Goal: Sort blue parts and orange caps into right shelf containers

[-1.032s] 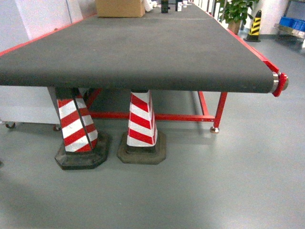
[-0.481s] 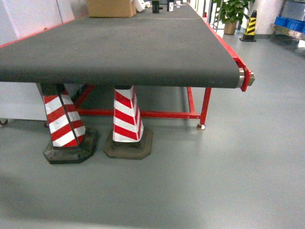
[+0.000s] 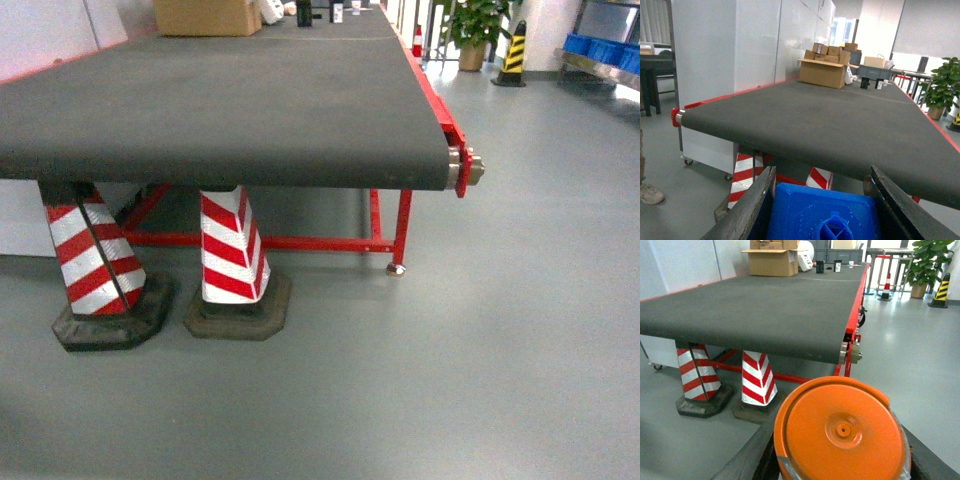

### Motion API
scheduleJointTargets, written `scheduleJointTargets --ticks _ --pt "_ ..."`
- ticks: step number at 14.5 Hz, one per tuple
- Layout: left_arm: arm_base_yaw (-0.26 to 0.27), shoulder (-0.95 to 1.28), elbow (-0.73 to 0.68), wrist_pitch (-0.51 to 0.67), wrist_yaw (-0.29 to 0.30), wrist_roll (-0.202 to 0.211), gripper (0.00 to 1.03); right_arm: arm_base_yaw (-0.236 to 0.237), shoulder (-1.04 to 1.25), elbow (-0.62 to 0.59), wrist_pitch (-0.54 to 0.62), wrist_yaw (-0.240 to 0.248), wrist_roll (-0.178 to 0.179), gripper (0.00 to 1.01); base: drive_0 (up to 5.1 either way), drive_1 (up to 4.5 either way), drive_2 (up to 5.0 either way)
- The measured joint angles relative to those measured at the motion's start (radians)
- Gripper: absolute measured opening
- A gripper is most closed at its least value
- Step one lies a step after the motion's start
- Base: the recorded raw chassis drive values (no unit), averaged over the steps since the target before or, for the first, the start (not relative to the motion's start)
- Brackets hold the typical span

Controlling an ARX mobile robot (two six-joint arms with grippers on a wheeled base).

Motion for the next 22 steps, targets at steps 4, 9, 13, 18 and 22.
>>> scheduleJointTargets --ticks 4,9,13,18,22 --pt "0.0 0.003 0.0 -0.003 0.0 0.0 0.47 0.0 0.0 0.0 0.0 0.002 0.0 0.44 4.9 -0.96 -3.6" --pt "0.0 0.003 0.0 -0.002 0.0 0.0 0.47 0.0 0.0 0.0 -0.002 0.0 0.0 0.44 4.8 -0.99 -3.6" --pt "0.0 0.003 0.0 -0.003 0.002 0.0 0.47 0.0 0.0 0.0 -0.002 0.0 0.0 0.44 4.8 -1.03 -3.7" --pt "0.0 0.002 0.0 -0.008 0.002 0.0 0.47 0.0 0.0 0.0 -0.002 0.0 0.0 0.44 4.8 -1.02 -3.7" --pt "0.0 0.001 0.0 -0.003 0.002 0.0 0.47 0.0 0.0 0.0 -0.003 0.0 0.0 0.44 4.7 -1.15 -3.8"
